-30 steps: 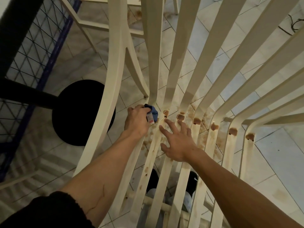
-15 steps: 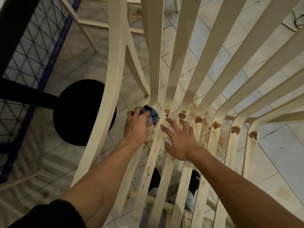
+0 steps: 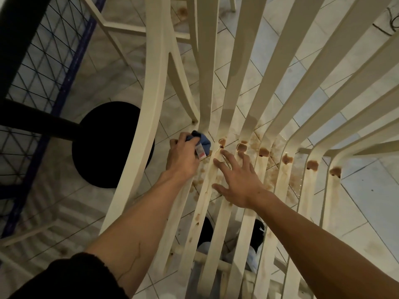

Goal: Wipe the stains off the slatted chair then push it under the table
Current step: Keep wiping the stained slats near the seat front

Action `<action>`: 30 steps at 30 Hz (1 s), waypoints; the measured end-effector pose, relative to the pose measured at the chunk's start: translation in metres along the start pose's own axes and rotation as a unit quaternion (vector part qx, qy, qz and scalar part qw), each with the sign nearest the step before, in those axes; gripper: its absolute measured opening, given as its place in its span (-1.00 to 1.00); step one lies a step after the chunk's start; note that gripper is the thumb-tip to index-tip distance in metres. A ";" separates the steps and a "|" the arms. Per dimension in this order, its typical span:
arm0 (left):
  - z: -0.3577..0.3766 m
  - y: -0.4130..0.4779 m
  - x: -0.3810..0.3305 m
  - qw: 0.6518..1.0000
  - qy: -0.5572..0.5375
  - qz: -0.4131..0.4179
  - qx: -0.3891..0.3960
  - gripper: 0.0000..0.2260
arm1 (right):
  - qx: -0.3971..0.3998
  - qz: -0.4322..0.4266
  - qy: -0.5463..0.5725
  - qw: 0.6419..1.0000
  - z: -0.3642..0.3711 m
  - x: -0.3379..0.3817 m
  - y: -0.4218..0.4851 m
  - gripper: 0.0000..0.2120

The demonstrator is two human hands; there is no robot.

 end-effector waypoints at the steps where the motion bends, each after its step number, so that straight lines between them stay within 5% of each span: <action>1: 0.002 -0.007 0.003 1.000 -0.007 -0.003 -0.001 -0.61 | 0.002 0.001 0.000 1.000 0.001 0.000 -0.001 -0.29; 7: 0.006 -0.019 0.011 0.999 -0.028 -0.023 -0.022 -0.65 | 0.002 -0.002 -0.021 1.000 0.010 -0.002 -0.005 -0.14; 25: 0.008 -0.011 0.014 0.999 0.000 0.016 -0.028 -0.70 | 0.011 0.009 -0.018 1.000 0.013 -0.004 -0.004 -0.30; 30: -0.006 0.028 -0.002 0.996 -0.076 0.026 -0.041 -0.77 | 0.020 0.016 -0.014 1.000 0.010 -0.004 -0.003 -0.34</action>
Point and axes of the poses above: each hand's wrist, its own y-axis towards the middle knuckle, its own z-axis out of the palm, x = y × z, the point moved 5 cm from there along y, towards the middle knuckle, and after that the axes turned 11 degrees about y, right-handed, at the moved point
